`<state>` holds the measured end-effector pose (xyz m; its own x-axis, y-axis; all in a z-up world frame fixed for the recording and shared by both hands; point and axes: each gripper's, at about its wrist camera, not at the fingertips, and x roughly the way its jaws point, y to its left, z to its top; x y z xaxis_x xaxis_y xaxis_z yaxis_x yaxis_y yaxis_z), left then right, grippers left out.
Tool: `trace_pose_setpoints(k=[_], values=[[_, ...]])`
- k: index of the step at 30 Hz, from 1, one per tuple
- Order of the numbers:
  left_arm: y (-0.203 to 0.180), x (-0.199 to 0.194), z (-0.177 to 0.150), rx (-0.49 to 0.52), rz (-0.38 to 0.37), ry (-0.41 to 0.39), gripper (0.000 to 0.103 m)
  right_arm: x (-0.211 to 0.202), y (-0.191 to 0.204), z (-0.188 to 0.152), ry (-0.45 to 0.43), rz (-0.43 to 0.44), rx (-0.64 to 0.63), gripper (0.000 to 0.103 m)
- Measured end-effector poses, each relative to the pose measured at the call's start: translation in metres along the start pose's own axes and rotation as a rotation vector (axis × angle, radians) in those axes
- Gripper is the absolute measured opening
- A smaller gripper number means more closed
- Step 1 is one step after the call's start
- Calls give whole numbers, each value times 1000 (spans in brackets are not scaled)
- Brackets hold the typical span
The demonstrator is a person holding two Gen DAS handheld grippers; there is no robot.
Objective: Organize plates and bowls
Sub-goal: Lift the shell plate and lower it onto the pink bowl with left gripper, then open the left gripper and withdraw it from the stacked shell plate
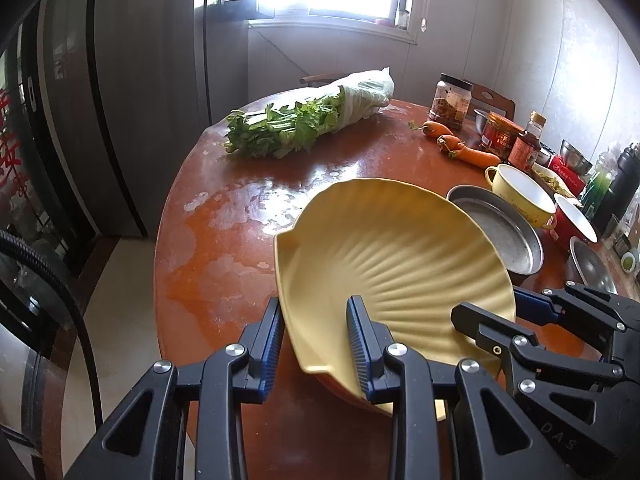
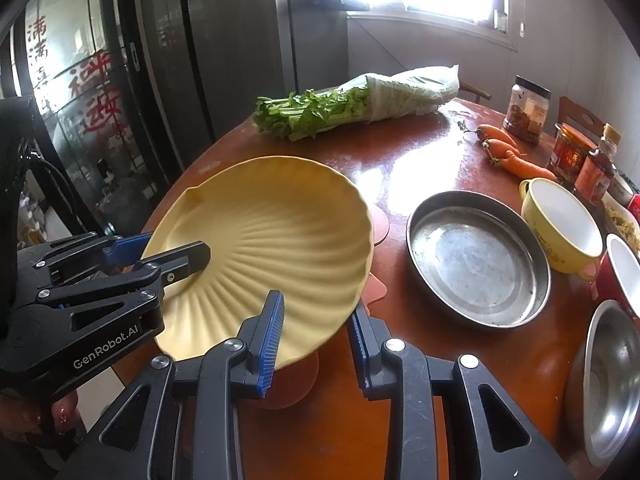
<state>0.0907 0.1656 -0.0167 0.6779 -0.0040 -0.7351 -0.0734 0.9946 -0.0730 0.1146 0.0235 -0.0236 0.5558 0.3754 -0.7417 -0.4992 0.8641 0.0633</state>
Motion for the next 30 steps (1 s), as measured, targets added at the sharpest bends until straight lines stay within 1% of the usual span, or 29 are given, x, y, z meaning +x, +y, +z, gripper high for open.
trace_pose_setpoints(k=[7,10,12,17,19,23,25,27,30], values=[[5,-1,-5,-26,-10,-6,32,-1,3,0,-6,1,-10,36],[3,1,-6,-18,-10,-3,32,-2,3,0,-12,3,-8,38],[3,1,-6,-11,-6,1,32,-2,1,-1,-10,12,3,43],[2,0,-7,-6,0,0,33,-4,0,-2,-11,23,9,43],[2,0,-7,-9,-6,2,35,-5,-1,-2,-14,25,14,44],[2,-2,-7,-4,-7,-2,40,-12,-2,-1,-34,36,27,51],[2,-4,-7,-11,-6,-8,42,-15,-3,-1,-40,33,30,52],[3,-6,-6,-14,-8,-12,47,-17,-5,-1,-46,30,34,53],[2,-10,-4,-13,-16,-22,52,-23,-9,0,-63,26,41,54]])
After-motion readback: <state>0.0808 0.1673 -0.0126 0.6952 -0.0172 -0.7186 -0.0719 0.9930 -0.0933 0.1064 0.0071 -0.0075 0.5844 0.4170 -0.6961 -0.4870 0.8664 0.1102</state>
